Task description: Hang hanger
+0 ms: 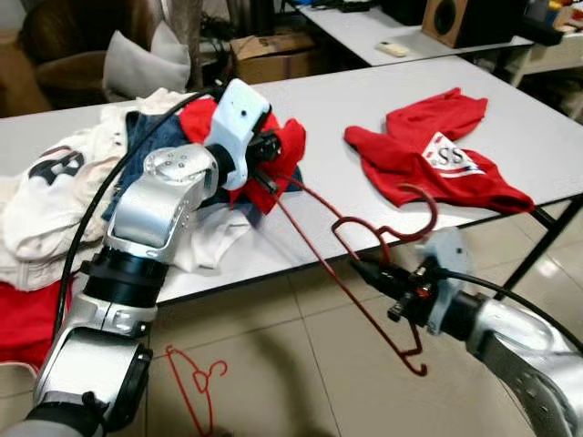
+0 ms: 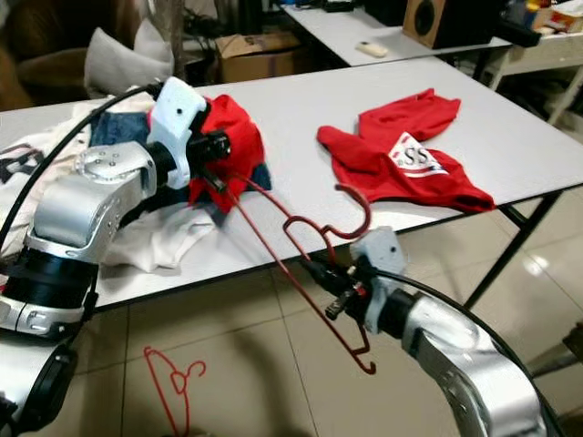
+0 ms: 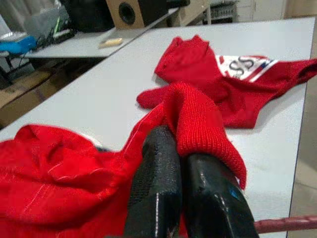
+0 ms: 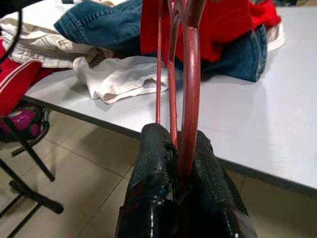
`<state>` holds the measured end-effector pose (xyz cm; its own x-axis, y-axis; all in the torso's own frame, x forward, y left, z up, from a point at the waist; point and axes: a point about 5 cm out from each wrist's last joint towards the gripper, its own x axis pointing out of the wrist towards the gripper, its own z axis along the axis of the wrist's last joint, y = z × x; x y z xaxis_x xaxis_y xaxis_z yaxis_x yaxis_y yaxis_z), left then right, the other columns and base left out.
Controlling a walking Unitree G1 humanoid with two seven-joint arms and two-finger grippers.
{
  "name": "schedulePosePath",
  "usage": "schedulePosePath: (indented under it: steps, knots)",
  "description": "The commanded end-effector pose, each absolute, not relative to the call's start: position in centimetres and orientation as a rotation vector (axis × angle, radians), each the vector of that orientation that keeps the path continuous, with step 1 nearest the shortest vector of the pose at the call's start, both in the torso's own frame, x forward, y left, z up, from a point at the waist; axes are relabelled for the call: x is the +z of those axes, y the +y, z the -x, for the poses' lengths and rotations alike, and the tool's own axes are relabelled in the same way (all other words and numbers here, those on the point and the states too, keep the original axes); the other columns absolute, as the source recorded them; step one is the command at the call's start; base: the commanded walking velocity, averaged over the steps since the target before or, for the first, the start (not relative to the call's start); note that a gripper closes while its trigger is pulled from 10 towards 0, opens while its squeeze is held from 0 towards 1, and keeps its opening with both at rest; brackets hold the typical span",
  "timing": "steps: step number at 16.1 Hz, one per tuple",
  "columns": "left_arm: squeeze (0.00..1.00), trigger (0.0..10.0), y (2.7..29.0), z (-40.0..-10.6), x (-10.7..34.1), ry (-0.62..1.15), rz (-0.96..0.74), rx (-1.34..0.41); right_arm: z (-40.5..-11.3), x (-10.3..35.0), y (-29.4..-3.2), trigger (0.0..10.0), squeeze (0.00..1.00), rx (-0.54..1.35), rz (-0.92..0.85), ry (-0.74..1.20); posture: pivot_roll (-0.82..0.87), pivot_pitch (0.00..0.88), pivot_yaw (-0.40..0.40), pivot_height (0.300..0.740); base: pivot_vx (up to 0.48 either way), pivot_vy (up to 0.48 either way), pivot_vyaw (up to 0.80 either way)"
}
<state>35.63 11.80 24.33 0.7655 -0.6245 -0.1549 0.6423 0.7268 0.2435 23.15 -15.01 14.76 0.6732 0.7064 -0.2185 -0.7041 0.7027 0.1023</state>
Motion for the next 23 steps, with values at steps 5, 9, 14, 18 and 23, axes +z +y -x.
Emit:
schedulePosePath:
  steps: [5, 9, 14, 18, 23]
  knots:
    - [0.00, 0.0, 11.9, -35.2, 24.2, 0.088, -0.334, -0.681, -25.8, 14.1, -13.5, 10.0, 0.00, 0.848, 0.033, 0.270, -0.11, 0.000, 0.040, 0.740, 0.000, 0.000, 0.00]
    - [0.00, 0.0, 13.0, -34.8, 23.8, 0.119, -0.378, -0.662, -27.0, 14.4, -14.7, 10.0, 0.00, 0.685, 0.039, 0.221, -0.10, 0.000, 0.037, 0.740, 0.000, 0.000, 0.00]
    - [0.00, 0.0, 16.2, -33.7, 21.8, 0.212, -0.505, -0.594, -26.1, 15.7, -17.3, 10.0, 0.00, 0.519, -0.026, 0.146, -0.10, 0.000, 0.026, 0.740, 0.000, 0.000, 0.00]
    - [0.00, 0.0, 17.8, -32.5, 20.2, 0.320, -0.645, -0.647, -26.7, 16.8, -20.9, 10.0, 0.00, 0.265, -0.031, 0.065, -0.10, 0.000, 0.037, 0.740, 0.000, 0.000, 0.00]
    - [0.00, 0.0, 16.1, -30.4, 20.6, 0.364, -0.422, -0.927, -26.6, 17.2, -19.4, 10.0, 0.00, 0.347, -0.066, 0.051, -0.11, 0.000, 0.046, 0.740, 0.000, 0.000, 0.00]
